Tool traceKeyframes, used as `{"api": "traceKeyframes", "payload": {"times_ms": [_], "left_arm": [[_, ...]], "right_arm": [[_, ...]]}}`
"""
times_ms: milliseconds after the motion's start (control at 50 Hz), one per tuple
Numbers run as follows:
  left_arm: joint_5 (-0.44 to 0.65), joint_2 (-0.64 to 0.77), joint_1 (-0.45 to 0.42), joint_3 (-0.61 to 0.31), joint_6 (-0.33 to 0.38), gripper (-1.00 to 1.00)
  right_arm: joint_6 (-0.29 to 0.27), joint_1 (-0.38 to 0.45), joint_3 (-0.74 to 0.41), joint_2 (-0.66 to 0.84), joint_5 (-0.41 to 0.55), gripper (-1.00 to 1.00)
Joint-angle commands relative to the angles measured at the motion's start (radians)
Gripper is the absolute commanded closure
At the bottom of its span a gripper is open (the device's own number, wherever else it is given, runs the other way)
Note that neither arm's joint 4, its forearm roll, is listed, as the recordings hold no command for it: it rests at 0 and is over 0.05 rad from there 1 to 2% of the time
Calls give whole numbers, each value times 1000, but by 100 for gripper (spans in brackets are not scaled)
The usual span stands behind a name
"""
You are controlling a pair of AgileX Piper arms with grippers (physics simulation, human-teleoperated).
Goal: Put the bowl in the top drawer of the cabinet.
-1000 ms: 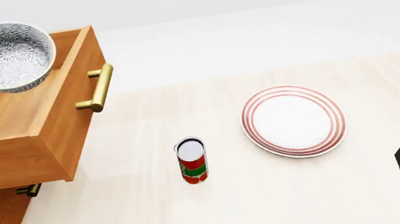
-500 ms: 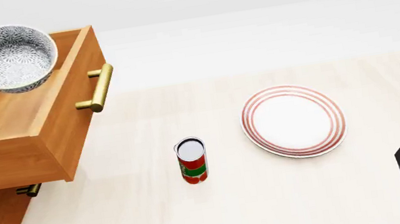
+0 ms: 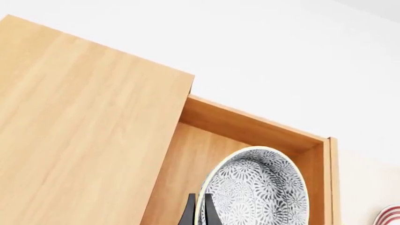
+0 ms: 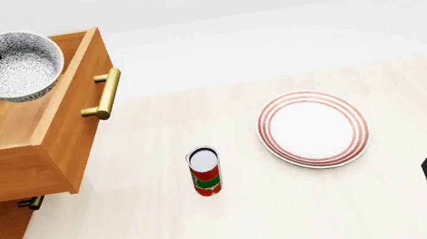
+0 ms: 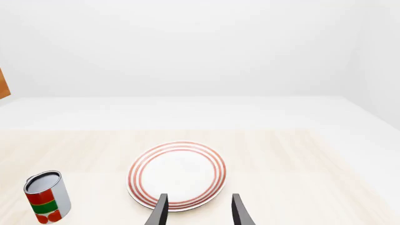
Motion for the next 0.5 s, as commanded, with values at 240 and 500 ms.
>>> {"api": "traceKeyframes", "payload": {"times_ms": [240, 500], "left_arm": [[-17, 16, 3, 5, 9, 100], [-26, 34, 5, 6, 11, 100]], "right_arm": [[0, 0, 0, 0, 0, -100], [0, 0, 0, 0, 0, -100]]}}
